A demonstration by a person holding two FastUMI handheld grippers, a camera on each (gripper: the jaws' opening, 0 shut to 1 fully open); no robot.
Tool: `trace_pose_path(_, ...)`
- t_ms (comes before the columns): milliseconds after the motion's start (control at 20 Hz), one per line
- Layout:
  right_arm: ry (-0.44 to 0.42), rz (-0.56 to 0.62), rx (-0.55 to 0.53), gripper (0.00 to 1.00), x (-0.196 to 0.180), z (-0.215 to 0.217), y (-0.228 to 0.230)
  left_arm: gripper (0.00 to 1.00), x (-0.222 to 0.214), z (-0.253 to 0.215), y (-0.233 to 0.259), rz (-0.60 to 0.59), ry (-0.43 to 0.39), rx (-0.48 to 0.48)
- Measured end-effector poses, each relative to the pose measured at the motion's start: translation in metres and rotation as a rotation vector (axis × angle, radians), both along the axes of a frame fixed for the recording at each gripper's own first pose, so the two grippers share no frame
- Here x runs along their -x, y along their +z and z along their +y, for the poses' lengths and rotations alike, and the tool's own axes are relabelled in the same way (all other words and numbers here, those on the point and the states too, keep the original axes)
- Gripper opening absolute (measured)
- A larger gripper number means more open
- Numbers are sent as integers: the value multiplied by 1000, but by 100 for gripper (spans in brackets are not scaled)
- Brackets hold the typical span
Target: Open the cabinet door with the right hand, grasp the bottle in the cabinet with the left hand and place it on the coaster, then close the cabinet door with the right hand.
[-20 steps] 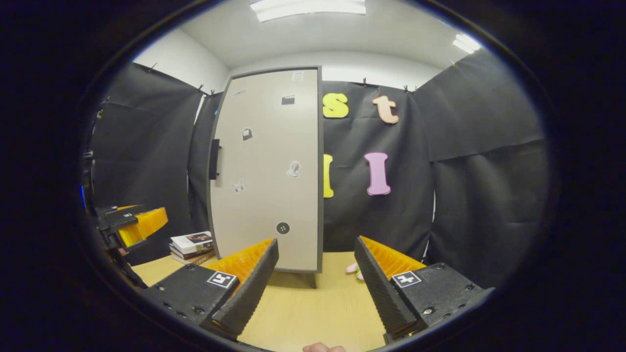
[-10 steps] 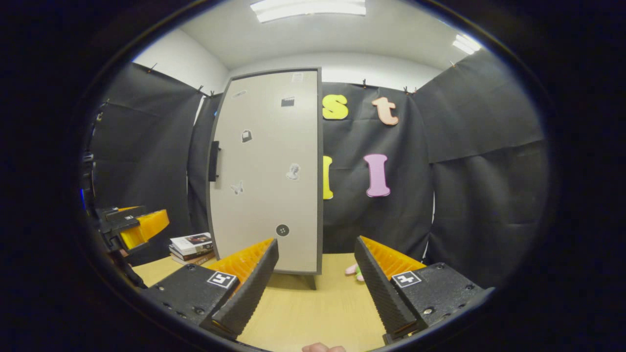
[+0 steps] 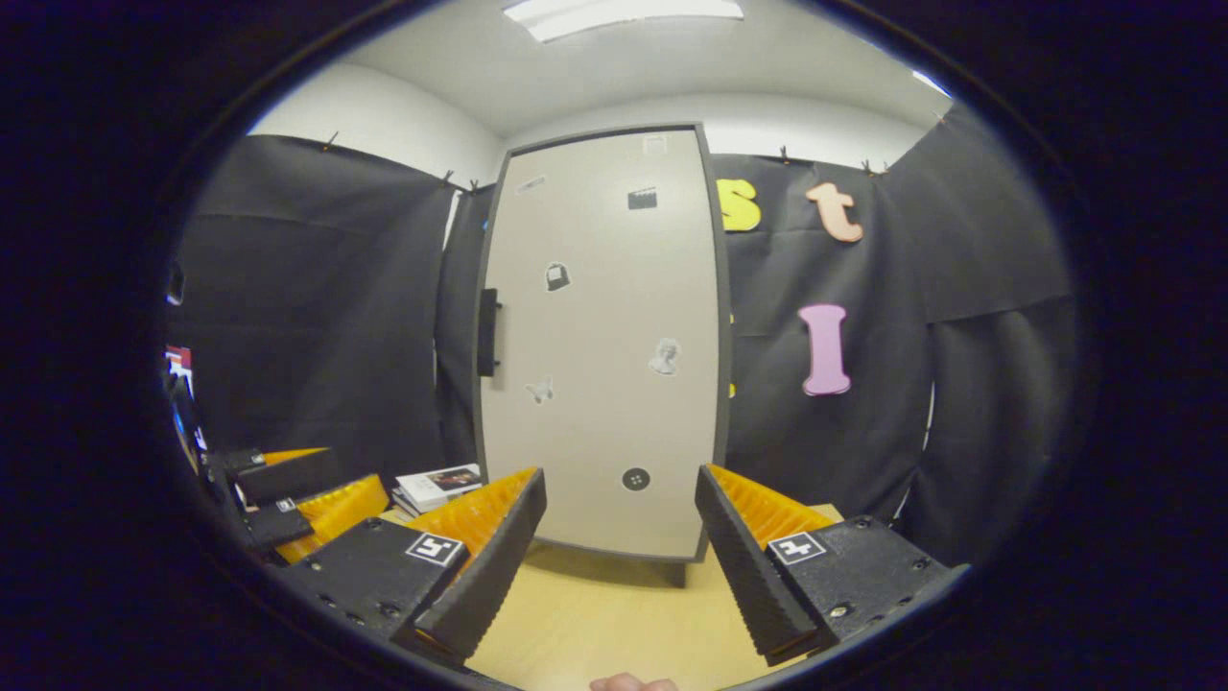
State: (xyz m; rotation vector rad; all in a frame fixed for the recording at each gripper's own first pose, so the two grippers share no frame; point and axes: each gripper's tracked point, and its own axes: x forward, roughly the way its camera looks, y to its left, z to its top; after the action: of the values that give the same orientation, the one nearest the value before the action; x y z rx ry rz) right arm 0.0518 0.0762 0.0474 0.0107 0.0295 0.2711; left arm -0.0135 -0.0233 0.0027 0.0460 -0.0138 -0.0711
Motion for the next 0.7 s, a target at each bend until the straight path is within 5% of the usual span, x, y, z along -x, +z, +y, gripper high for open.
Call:
trace_pose_path(350,191,-29,-11,100,-66,82,66,95,12,-4,-6,27,-11,-12)
trace_pose_path(700,281,12,17,100,-146,175,78,95,18,-7,-8,25,-15,-24)
